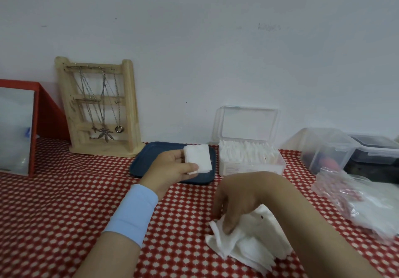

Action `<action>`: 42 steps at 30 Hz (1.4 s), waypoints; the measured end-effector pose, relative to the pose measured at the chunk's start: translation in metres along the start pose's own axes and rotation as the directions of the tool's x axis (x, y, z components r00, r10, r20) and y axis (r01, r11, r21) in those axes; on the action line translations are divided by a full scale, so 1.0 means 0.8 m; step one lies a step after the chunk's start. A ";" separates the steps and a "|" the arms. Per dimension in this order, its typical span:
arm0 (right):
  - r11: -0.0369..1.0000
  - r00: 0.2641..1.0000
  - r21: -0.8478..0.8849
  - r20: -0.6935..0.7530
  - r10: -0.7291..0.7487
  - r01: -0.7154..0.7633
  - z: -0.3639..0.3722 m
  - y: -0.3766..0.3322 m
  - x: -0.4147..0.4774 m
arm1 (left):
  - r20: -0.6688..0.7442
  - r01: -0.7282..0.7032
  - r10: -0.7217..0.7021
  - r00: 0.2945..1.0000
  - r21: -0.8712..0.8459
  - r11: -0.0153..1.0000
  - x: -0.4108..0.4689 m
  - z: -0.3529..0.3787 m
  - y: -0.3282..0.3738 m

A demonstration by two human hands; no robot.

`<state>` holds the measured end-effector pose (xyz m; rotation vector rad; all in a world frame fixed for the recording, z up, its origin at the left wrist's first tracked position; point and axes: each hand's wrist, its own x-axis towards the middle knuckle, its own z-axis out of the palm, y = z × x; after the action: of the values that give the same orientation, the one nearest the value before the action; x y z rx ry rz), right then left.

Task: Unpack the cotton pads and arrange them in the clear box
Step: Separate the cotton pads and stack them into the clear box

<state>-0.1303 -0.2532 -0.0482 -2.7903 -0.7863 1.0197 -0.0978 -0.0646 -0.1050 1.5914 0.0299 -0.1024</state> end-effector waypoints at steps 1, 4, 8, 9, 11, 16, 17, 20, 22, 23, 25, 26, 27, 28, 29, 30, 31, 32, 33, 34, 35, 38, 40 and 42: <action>1.000 1.000 0.000 0.007 0.000 0.000 0.001 -0.002 0.001 | 0.007 0.000 0.000 1.000 0.006 1.000 -0.001 0.001 0.000; 0.998 0.997 0.064 -0.081 -0.018 0.023 0.002 0.001 0.000 | 0.023 -0.009 0.009 1.000 0.003 1.000 -0.002 0.003 0.000; 0.953 0.942 0.262 -0.329 -0.059 0.151 -0.005 0.016 -0.002 | 0.019 0.015 -0.014 1.000 -0.073 0.997 -0.003 0.005 0.004; 0.919 0.917 0.341 -0.395 -0.050 0.197 -0.006 0.020 -0.001 | 0.019 0.025 -0.024 1.000 -0.095 0.995 -0.003 0.006 0.004; 0.838 0.871 0.472 -0.491 -0.009 0.275 -0.007 0.028 0.002 | 0.019 0.028 -0.026 0.999 -0.114 0.993 -0.003 0.007 0.003; 0.689 0.829 0.640 -0.550 0.102 0.340 -0.005 0.038 0.011 | -0.039 0.025 -0.028 0.999 -0.091 0.996 -0.004 0.012 0.001; 0.666 0.812 0.654 -0.571 0.123 0.360 -0.005 0.039 0.012 | -0.047 0.027 -0.030 0.998 -0.071 0.997 -0.004 0.012 0.001; 0.624 0.753 0.655 -0.639 0.157 0.426 -0.006 0.040 0.015 | -0.024 0.045 -0.046 0.999 -0.042 0.998 -0.007 0.016 0.000; 0.601 0.725 0.659 -0.664 0.182 0.452 -0.007 0.041 0.017 | -0.002 0.056 -0.056 0.998 -0.017 0.998 -0.009 0.021 0.000; 0.590 0.714 0.662 -0.673 0.195 0.462 -0.007 0.041 0.017 | 0.007 0.063 -0.063 0.998 -0.018 0.998 -0.010 0.023 0.000; 0.569 0.690 0.668 -0.688 0.225 0.480 -0.008 0.041 0.017 | 0.030 0.091 -0.089 0.996 -0.071 0.993 -0.011 0.027 0.001; 0.560 0.676 0.669 -0.696 0.242 0.489 -0.009 0.041 0.018 | 0.046 0.105 -0.101 0.994 -0.113 0.988 -0.012 0.028 0.002; 0.555 0.659 0.668 -0.706 0.261 0.495 -0.009 0.040 0.019 | 0.063 0.118 -0.109 0.992 -0.154 0.981 -0.013 0.030 0.003; 0.556 0.640 0.664 -0.716 0.279 0.500 -0.009 0.038 0.021 | 0.079 0.126 -0.113 0.991 -0.187 0.974 -0.015 0.031 0.004; 0.562 0.625 0.659 -0.724 0.293 0.500 -0.009 0.037 0.022 | 0.093 0.131 -0.114 0.989 -0.215 0.968 -0.016 0.033 0.005; 0.574 0.614 0.652 -0.730 0.299 0.496 -0.008 0.035 0.023 | 0.105 0.137 -0.114 0.988 -0.241 0.961 -0.016 0.033 0.005; 0.591 0.608 0.642 -0.736 0.297 0.488 -0.008 0.034 0.024 | 0.115 0.146 -0.119 0.986 -0.267 0.952 -0.016 0.034 0.006; 0.613 0.603 0.630 -0.742 0.293 0.477 -0.007 0.034 0.025 | 0.122 0.156 -0.125 0.985 -0.288 0.945 -0.016 0.035 0.007; 0.634 0.596 0.619 -0.747 0.294 0.464 -0.007 0.034 0.025 | 0.127 0.162 -0.129 0.983 -0.300 0.940 -0.015 0.036 0.007; 0.652 0.586 0.610 -0.753 0.299 0.451 -0.007 0.035 0.026 | 0.136 0.166 -0.130 0.982 -0.300 0.939 -0.014 0.036 0.007; 0.664 0.577 0.603 -0.758 0.304 0.442 -0.007 0.035 0.026 | 0.149 0.167 -0.128 0.981 -0.291 0.942 -0.014 0.035 0.007; 0.735 0.535 0.542 -0.794 0.289 0.408 -0.006 0.036 0.028 | 0.174 0.120 -0.086 0.981 -0.193 0.974 -0.017 0.033 0.008; 0.788 0.548 0.504 -0.794 0.262 0.353 -0.005 0.038 0.029 | 0.162 0.107 -0.080 0.984 -0.165 0.981 -0.018 0.031 0.008; 0.791 0.642 0.525 -0.731 0.230 0.315 -0.005 0.043 0.028 | 0.125 0.141 -0.115 0.985 -0.217 0.966 -0.015 0.029 0.006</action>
<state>-0.0981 -0.2718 -0.0662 -2.2156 -0.2936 -0.0513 -0.1106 -0.0871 -0.0997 1.3535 0.0557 -0.2796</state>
